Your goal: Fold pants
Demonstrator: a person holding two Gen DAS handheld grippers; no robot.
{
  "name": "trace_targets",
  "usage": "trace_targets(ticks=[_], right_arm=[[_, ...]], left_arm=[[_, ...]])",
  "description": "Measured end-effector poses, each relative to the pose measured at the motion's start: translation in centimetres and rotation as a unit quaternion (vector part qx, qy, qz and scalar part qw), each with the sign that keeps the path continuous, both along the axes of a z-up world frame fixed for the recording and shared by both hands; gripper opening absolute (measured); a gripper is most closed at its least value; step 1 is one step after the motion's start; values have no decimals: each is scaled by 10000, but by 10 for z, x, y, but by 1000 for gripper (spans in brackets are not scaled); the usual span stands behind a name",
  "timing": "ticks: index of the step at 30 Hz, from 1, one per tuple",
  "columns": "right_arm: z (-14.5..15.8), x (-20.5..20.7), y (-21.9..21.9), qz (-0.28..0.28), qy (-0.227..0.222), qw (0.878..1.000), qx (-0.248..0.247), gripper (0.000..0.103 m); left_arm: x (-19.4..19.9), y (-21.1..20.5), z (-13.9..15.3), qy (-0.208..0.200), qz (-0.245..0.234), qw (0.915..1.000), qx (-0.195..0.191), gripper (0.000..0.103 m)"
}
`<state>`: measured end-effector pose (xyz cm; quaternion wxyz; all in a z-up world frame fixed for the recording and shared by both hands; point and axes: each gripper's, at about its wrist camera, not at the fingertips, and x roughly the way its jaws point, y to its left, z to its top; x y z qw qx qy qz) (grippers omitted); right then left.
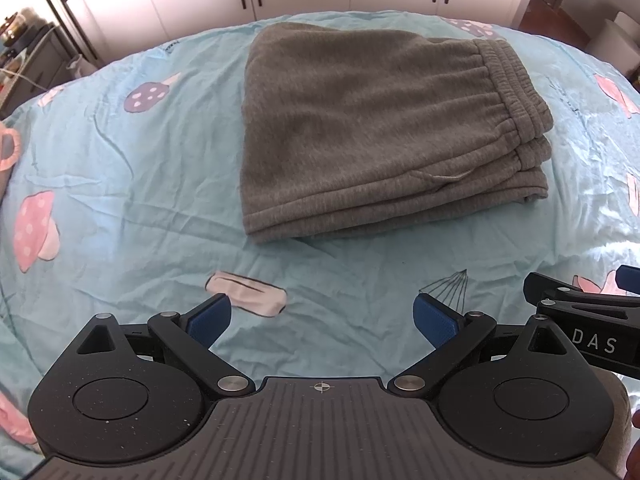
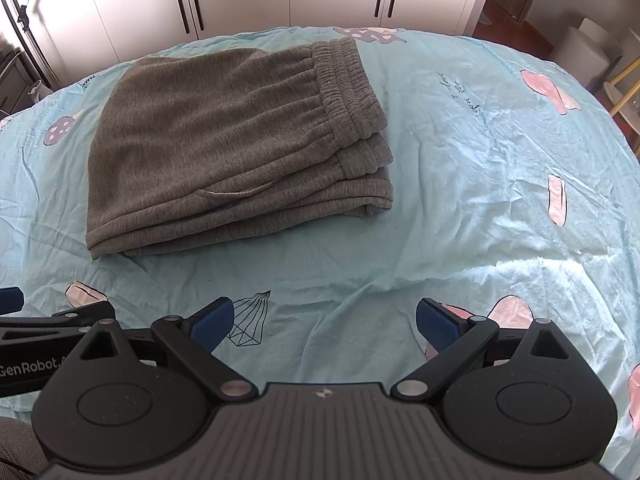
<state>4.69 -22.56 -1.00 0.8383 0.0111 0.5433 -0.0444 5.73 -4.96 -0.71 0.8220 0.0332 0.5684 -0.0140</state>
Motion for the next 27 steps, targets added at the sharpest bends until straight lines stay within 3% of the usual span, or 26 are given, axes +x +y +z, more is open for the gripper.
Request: trace_targets(ticks=[27], right_arm=[[4,2,-1,25,-26,10000,-72,98]], left_arm=[[1,-3,2,-34,-34,10000,1,101]])
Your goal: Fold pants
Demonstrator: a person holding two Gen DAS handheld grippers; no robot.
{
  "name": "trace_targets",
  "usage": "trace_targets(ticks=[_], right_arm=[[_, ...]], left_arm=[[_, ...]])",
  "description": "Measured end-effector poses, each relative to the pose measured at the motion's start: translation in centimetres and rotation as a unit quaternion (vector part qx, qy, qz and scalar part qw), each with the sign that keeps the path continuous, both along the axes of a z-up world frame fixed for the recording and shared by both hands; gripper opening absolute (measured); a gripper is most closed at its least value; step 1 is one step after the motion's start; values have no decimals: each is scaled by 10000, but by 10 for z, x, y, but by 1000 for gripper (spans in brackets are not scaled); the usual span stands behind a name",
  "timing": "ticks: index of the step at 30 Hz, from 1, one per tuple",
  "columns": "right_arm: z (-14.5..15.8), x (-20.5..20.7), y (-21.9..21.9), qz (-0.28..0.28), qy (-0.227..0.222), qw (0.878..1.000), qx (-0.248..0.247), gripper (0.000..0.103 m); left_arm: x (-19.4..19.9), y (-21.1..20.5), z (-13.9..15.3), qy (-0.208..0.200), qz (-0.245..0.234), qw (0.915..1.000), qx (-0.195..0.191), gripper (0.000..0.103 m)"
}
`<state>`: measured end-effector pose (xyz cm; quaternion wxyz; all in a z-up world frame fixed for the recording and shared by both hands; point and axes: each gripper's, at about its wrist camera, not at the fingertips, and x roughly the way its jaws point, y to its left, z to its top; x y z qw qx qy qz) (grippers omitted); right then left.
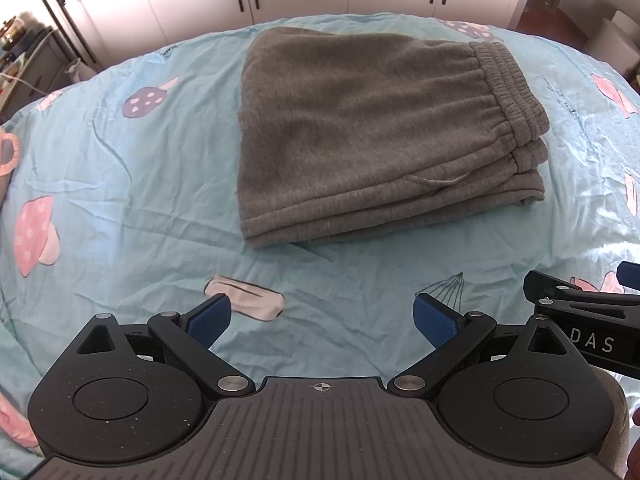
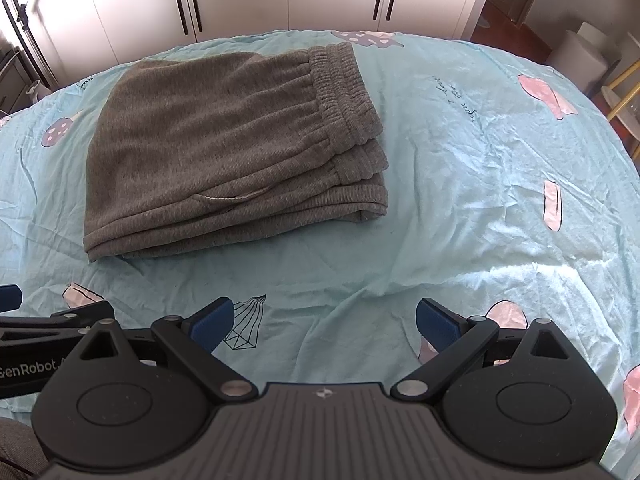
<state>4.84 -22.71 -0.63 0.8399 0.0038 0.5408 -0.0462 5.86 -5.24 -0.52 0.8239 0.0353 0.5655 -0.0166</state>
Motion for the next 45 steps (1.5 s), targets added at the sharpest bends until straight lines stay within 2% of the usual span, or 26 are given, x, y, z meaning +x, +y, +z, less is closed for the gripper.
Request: trace_targets(ticks=[45], right_arm=[[-3,1,2,-25,-20,10000,-76,98]], left_arm=[[1,-2,-2,15,-26,10000,43,101]])
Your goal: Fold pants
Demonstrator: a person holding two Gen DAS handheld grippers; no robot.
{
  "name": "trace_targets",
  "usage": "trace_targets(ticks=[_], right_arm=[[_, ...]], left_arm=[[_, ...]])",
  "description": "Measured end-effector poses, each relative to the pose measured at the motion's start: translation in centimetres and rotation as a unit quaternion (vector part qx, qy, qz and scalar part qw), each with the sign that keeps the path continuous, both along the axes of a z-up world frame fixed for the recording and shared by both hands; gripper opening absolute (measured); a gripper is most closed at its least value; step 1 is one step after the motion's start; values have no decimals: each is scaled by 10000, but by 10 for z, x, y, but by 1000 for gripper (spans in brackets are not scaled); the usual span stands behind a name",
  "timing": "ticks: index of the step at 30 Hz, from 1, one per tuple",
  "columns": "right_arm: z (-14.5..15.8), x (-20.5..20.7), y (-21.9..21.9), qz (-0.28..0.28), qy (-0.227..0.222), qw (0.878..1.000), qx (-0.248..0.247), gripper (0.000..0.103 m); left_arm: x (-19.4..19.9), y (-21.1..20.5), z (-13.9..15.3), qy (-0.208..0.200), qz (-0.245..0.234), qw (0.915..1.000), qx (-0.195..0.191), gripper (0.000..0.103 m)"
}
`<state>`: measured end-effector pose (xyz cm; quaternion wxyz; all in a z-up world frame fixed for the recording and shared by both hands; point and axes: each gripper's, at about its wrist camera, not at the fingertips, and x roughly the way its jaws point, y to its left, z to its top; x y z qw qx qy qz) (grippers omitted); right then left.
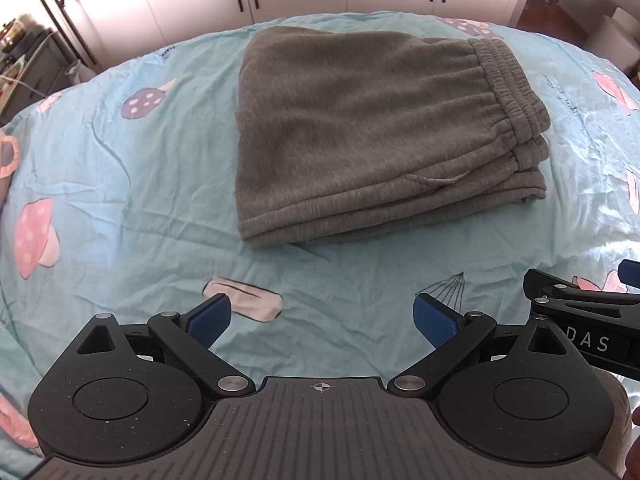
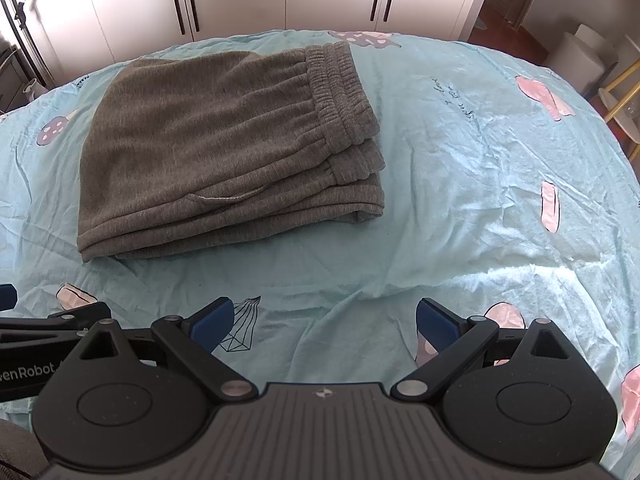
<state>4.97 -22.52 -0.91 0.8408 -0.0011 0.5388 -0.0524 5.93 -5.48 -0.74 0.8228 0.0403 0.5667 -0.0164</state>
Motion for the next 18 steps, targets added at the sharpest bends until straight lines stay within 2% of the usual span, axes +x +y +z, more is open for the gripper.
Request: trace_targets(ticks=[18], right_arm=[[-1,1,1,24,-11,10000,-4,98]], left_arm=[[4,1,-2,23,-3,10000,22,101]])
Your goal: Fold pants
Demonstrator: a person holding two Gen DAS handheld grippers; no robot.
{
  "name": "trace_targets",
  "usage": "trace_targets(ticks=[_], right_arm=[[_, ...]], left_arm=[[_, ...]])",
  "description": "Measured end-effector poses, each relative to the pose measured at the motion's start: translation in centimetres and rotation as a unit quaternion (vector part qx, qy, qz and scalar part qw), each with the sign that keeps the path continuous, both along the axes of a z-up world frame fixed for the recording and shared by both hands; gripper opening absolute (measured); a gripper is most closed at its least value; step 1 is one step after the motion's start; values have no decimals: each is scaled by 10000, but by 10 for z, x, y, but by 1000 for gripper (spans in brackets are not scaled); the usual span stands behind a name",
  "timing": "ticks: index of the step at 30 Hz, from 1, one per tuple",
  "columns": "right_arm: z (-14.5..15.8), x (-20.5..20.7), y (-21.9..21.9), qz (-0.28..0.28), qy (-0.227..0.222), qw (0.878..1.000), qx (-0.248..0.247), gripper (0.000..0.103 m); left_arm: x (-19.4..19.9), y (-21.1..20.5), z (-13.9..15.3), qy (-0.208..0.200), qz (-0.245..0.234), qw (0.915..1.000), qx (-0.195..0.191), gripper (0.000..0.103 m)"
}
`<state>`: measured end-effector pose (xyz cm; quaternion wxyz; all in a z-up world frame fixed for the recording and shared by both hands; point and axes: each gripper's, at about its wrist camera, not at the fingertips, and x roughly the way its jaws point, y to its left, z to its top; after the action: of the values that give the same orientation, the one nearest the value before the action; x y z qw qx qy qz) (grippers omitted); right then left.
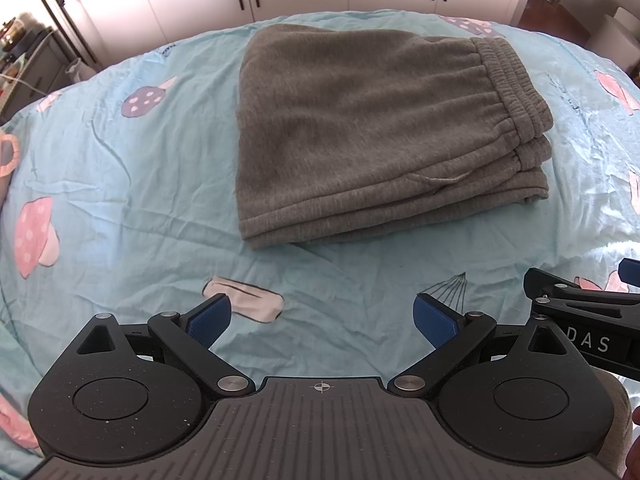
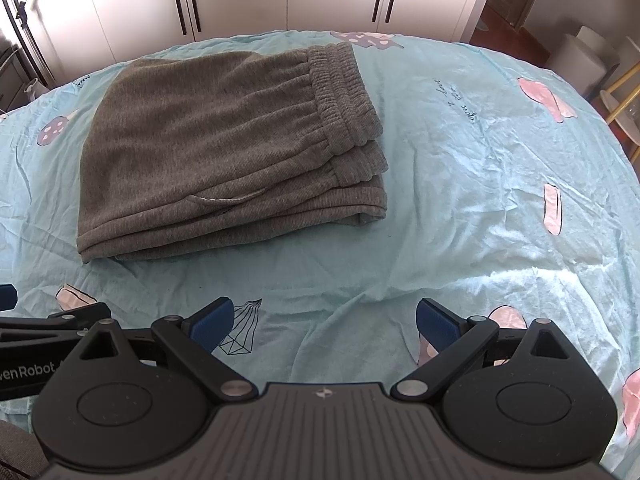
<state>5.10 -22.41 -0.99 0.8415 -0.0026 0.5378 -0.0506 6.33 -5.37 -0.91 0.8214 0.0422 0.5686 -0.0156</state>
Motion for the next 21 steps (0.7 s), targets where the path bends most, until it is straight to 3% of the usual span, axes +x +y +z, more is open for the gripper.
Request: trace_targets(ticks=[16,21], right_arm=[[0,-1,-2,-4,-35,10000,47,98],[0,-1,0,35,-38,10000,18,98]], left_arm=[[-2,2,1,-54,26,10000,36,101],[-3,4,1,-32,46,9999,-106,100]])
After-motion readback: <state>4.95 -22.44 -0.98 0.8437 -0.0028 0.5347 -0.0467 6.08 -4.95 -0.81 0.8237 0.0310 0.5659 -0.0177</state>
